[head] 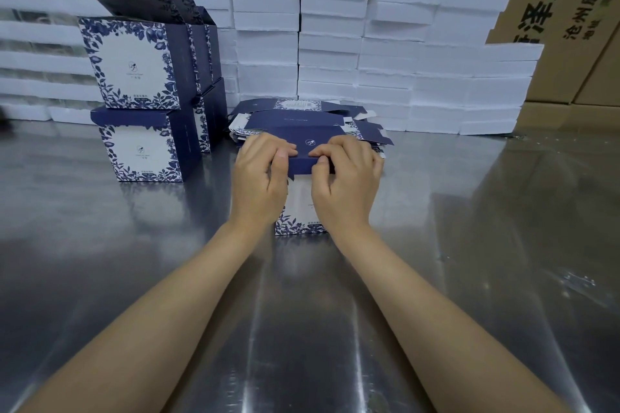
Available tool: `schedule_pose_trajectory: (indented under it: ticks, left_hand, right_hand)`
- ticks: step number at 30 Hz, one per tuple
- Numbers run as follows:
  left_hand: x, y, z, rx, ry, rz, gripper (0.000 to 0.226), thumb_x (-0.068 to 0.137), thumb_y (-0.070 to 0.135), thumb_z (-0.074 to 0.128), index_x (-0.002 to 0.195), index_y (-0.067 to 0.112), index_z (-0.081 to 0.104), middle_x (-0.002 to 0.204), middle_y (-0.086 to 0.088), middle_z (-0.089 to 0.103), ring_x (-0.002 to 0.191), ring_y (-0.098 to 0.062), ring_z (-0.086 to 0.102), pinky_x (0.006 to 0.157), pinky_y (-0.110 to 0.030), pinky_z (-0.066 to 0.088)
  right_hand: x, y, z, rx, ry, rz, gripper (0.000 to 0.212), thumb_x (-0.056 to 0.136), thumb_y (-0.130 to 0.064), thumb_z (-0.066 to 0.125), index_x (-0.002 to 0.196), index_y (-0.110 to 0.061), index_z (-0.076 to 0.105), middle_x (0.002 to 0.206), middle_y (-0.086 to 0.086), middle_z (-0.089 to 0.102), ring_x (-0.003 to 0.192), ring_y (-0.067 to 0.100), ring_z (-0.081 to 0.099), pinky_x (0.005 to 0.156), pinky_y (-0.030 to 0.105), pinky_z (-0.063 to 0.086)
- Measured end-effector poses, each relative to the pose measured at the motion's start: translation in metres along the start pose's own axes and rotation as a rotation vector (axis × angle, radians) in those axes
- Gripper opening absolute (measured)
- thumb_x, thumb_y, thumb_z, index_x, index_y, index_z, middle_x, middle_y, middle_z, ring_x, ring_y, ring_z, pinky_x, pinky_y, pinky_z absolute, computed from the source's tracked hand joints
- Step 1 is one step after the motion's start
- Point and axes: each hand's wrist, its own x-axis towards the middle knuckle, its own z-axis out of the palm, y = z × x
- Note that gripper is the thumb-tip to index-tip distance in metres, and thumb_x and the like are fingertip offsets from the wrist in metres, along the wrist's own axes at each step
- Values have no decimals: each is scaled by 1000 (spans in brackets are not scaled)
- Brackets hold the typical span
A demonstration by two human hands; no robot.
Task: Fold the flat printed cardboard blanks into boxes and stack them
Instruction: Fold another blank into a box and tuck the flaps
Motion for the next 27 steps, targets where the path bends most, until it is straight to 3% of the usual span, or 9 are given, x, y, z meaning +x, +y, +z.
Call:
schedule_pose_trajectory:
  ticks: [5, 8, 12, 14, 17, 20, 22, 26, 27]
  left_hand:
    - [-7, -4, -1, 7, -20, 10, 34, 99, 15, 34, 99, 6, 66, 103, 6, 60, 103, -3, 51, 94, -16, 37]
    - [-11, -5, -1, -16, -48, -45, 33, 101, 22, 33, 112, 11, 62, 115, 9, 58, 112, 0, 49, 99, -16, 35]
    - [-15, -5, -1, -8, -61, -116, 31, 103, 23, 37, 123, 11, 57, 132, 10, 50, 128, -5, 42, 109, -23, 31]
    - [-15, -5, 0, 29, -63, -147, 32, 102, 23, 40, 126, 10, 58, 137, 9, 44, 130, -5, 37, 110, -19, 27]
    - [-13, -4, -3, -15, -69, -193, 34, 102, 24, 43, 130, 13, 58, 134, 3, 46, 127, -6, 41, 104, -11, 29]
    - [-12, -4, -6, -10, -94, -187, 32, 101, 23, 46, 129, 15, 60, 131, 5, 48, 126, -10, 45, 103, -12, 32]
    - [-11, -6, -8, 3, -100, -192, 30, 101, 23, 46, 125, 15, 62, 130, 5, 48, 126, -12, 45, 103, -14, 33]
    - [-12, -7, -7, -4, -90, -197, 24, 101, 19, 48, 117, 15, 66, 127, 4, 49, 124, -12, 46, 102, -12, 32]
    - [-12, -6, -7, -10, -88, -197, 24, 101, 18, 49, 117, 16, 66, 127, 4, 49, 124, -12, 46, 102, -11, 32]
  right_hand:
    - [-4, 7, -3, 105, -27, -3, 33, 83, -14, 41, 90, -14, 73, 96, 0, 63, 92, 15, 51, 84, 34, 33]
    - [-10, 20, -8, 203, -47, -29, 35, 87, -6, 40, 106, -4, 69, 112, 10, 59, 107, 19, 52, 96, 35, 39]
    - [-11, 27, -7, 347, -18, 239, 42, 91, -3, 39, 130, -7, 52, 138, 6, 43, 128, 11, 41, 109, 25, 34]
    - [-11, 25, -6, 461, -42, 435, 44, 95, -11, 35, 137, -13, 46, 132, -10, 50, 116, 5, 50, 105, 30, 40]
    - [-16, 30, -4, 468, -115, 467, 45, 97, -17, 35, 140, -18, 46, 110, -28, 56, 89, -10, 54, 88, 23, 45]
    - [-18, 34, -2, 430, -150, 432, 48, 93, -19, 37, 140, -24, 47, 76, -17, 58, 55, 3, 44, 57, 19, 39]
    - [-18, 34, -2, 404, -158, 409, 49, 93, -22, 37, 141, -26, 45, 62, -10, 49, 50, 7, 38, 51, 21, 33]
    - [-19, 33, -2, 408, -151, 344, 49, 96, -31, 35, 145, -34, 37, 93, -17, 61, 54, 2, 45, 56, 16, 34]
    - [-19, 34, -2, 406, -148, 344, 48, 96, -35, 35, 144, -34, 39, 92, -15, 62, 55, 4, 45, 56, 16, 35]
